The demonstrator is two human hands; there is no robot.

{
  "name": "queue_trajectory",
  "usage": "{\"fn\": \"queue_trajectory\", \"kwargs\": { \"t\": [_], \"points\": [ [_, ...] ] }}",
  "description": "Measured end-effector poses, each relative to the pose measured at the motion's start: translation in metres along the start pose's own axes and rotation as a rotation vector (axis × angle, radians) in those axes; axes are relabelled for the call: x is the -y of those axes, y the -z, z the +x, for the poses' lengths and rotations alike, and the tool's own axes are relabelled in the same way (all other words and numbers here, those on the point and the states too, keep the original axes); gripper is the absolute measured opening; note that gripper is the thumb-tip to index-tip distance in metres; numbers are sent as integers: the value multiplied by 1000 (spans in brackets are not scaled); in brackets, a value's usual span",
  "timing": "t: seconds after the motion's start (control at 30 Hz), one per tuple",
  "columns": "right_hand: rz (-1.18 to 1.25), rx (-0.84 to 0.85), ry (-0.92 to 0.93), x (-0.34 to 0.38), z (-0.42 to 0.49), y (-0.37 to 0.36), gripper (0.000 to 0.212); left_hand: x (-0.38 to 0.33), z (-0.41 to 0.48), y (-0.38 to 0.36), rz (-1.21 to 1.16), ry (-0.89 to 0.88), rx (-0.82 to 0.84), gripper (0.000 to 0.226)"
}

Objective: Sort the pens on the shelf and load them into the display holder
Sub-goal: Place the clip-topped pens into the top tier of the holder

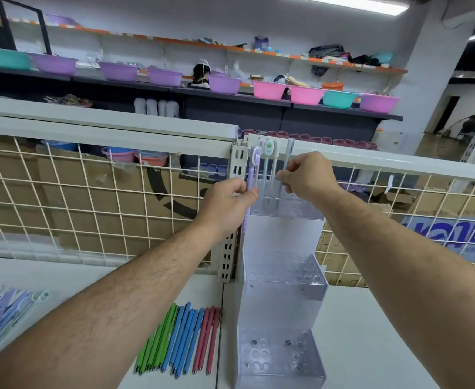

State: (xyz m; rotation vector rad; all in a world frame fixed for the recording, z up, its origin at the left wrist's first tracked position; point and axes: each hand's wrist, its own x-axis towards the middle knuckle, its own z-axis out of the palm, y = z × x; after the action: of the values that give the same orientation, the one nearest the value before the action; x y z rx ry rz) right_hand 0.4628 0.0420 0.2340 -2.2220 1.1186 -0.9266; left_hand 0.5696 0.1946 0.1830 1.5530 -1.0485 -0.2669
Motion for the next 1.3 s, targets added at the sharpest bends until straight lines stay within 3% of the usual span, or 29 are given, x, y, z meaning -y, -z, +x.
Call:
{"fn": "queue_trajectory", "kwargs": {
  "t": [0.23, 0.33, 0.43, 0.6, 0.77, 0.93, 1.13, 1.3],
  "points": [
    [-50, 2, 19, 3, -11, 3, 17, 0, 2, 2, -40, 42, 36, 27],
    [97, -48, 62, 4, -24, 7, 14, -7, 3, 5, -61, 52, 66, 25],
    [248, 69, 141, 8, -43, 12, 21, -17, 0, 5, -22, 11, 43, 25],
    [410, 189, 260, 16, -64, 25, 14, -30, -7, -10, 83, -109, 89, 25],
    [386, 149, 239, 10, -66, 31, 19, -34, -12, -22, 194, -161, 91, 26],
    [317, 225, 230, 5, -70, 37, 13, -33, -14, -26, 247, -195, 55, 28],
    [429, -10, 48, 4, -41, 54, 14, -24, -7, -16, 517, -267, 16, 18],
    [288, -144, 77, 2, -15, 54, 20, -25, -2, -13, 611, -253, 62, 23]
  ]
}}
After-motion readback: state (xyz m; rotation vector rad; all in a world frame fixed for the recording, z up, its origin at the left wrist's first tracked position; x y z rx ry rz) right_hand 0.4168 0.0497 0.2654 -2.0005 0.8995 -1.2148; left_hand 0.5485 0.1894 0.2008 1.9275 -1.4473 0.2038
